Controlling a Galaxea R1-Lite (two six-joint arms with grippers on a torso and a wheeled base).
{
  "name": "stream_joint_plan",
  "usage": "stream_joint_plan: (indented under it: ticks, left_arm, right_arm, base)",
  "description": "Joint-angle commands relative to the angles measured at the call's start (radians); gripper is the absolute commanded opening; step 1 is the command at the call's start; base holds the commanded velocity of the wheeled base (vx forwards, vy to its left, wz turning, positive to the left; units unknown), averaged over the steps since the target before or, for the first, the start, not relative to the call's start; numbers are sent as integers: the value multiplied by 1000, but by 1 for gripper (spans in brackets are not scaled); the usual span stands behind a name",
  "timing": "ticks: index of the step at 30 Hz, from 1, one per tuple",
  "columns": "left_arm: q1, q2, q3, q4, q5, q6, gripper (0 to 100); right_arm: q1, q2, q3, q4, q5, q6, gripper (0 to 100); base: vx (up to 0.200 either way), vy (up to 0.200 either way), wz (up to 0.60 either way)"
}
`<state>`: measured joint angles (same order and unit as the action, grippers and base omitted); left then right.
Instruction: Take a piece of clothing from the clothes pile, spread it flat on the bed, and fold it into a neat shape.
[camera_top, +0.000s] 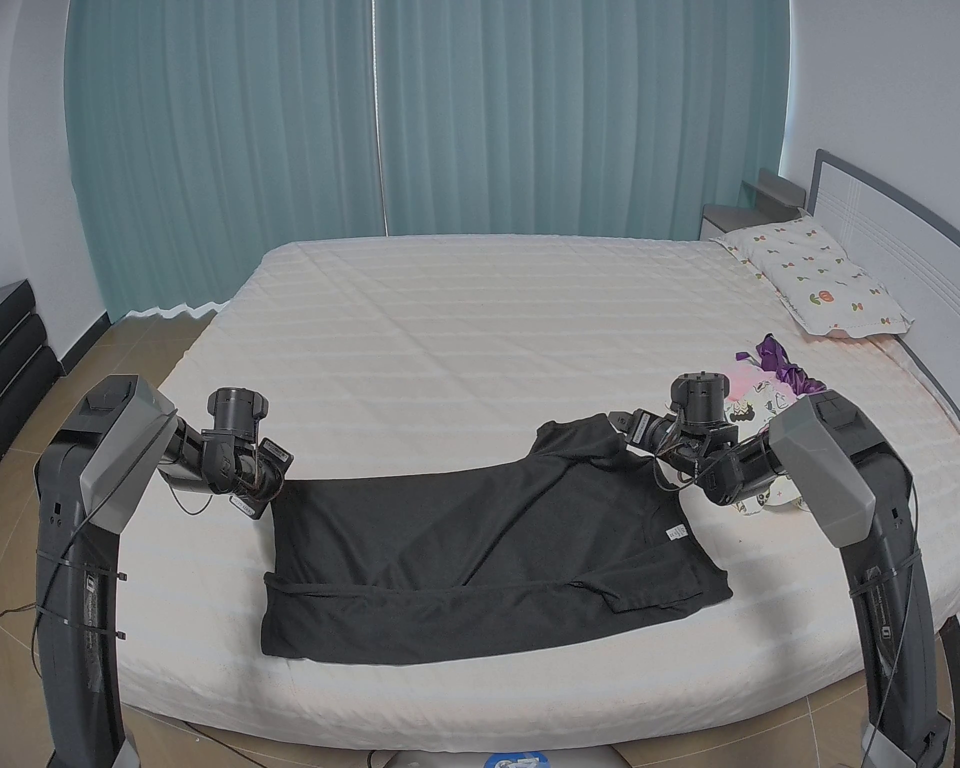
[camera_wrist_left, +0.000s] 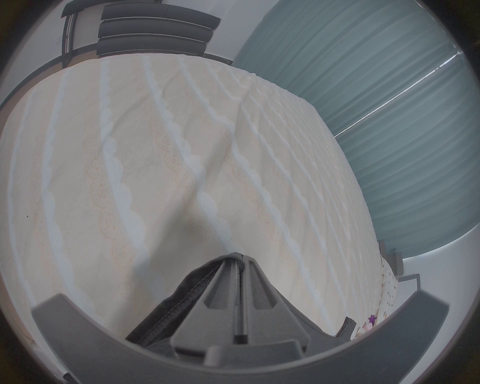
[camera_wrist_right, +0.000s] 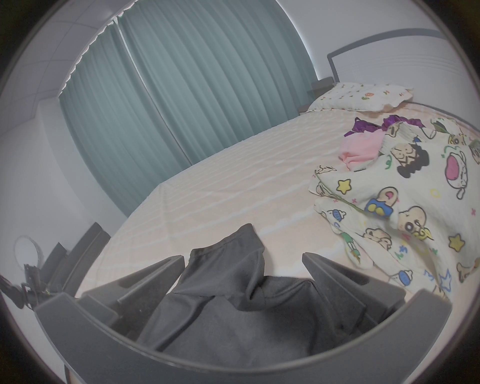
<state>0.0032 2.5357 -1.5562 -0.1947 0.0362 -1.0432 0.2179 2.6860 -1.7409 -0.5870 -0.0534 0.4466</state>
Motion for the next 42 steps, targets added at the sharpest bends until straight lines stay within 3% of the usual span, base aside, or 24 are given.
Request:
stream_joint_plan:
  ticks: [1,11,22,23,42]
  left_arm:
    - [0,-3,2,0,1,-1,0]
    - [0,-9,7,0,1,-5,0]
    - [0,-9,7,0,1,-5,0]
    - [1,-9,7,0,1,-5,0]
    - [9,-11,-5,-3,-5,-8,0]
  right_arm:
    - [0,89,-89,23,-9,-39,100]
    - [11,157,-224,111,-9,-78,100]
    - [17,183,-259,173,-11,-88,100]
    - [18,183,-259,174,-11,-88,0]
    - [-17,127,-259,128,-20,-3,0]
  base:
    - [0,0,0]
    - [0,0,0]
    - [0,0,0]
    - [0,0,0]
    - [0,0,0]
